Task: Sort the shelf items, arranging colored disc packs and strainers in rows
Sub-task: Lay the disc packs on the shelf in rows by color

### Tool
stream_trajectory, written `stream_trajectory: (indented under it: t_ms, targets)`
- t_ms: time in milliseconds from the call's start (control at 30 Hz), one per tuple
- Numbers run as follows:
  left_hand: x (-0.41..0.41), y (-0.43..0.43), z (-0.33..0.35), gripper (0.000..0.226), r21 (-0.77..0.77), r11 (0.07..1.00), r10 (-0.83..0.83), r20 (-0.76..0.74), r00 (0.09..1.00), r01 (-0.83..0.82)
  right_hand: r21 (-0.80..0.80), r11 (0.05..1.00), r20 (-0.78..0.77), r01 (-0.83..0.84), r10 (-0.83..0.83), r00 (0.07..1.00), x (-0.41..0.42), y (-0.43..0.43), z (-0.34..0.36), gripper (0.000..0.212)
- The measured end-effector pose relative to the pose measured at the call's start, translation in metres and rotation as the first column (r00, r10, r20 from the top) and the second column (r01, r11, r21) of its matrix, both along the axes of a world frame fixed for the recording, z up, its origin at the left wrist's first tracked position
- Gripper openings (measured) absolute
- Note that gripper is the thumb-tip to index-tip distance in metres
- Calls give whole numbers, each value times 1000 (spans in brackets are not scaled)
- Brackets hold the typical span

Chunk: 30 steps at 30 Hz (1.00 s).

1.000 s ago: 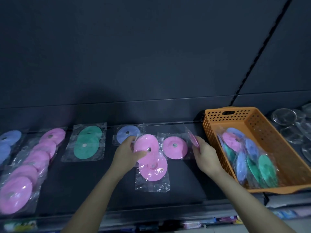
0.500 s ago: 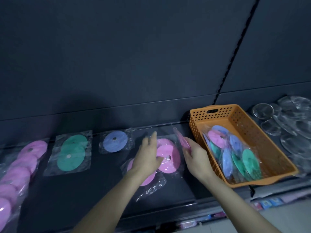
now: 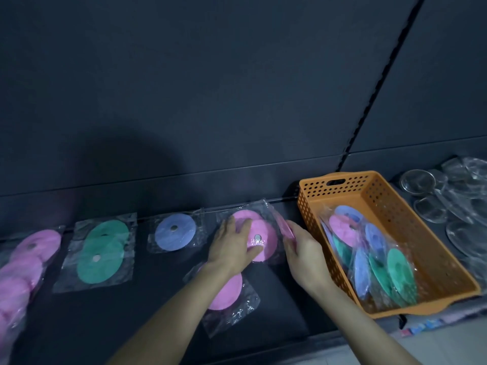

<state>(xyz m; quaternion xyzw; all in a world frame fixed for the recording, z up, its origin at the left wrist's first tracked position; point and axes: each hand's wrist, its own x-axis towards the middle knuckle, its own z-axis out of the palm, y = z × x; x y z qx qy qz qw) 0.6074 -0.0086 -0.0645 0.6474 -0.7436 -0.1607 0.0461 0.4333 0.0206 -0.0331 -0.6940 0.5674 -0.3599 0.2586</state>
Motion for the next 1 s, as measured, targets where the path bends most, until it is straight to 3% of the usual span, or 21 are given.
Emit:
stream_trajectory:
  t_ms: [233, 367, 433, 500, 567, 667, 1000]
  targets:
    - [10, -26, -2, 69, -11, 999, 45, -235, 971, -49, 12, 1000, -69, -22, 22, 997, 2, -9, -5, 34]
    - [19, -25, -3, 39, -42, 988, 120, -388, 914, -148, -8, 997, -205, -75, 72, 976, 3, -5, -8, 39]
    - [24, -23, -5, 29, -102, 959, 198, -426, 883, -264, 55, 983, -300, -177, 185, 936, 4, 0, -13, 45]
    - [26, -24, -6, 38, -112, 922, 294, -421, 858, -370, 178, 943, -452, -283, 333, 827, 4, 5, -21, 59]
    - [25, -28, -6, 48, -24, 898, 388, -429, 816, -440, 211, 925, -504, -317, 381, 775, 3, 8, -29, 61]
    - [24, -34, -6, 53, 155, 852, 503, -509, 698, -500, 169, 928, -421, -332, 373, 827, 1, 6, -32, 47]
    - [26, -42, -4, 26, 321, 803, 578, -625, 525, -502, 125, 874, -435, -470, 474, 766, 3, 10, -41, 39]
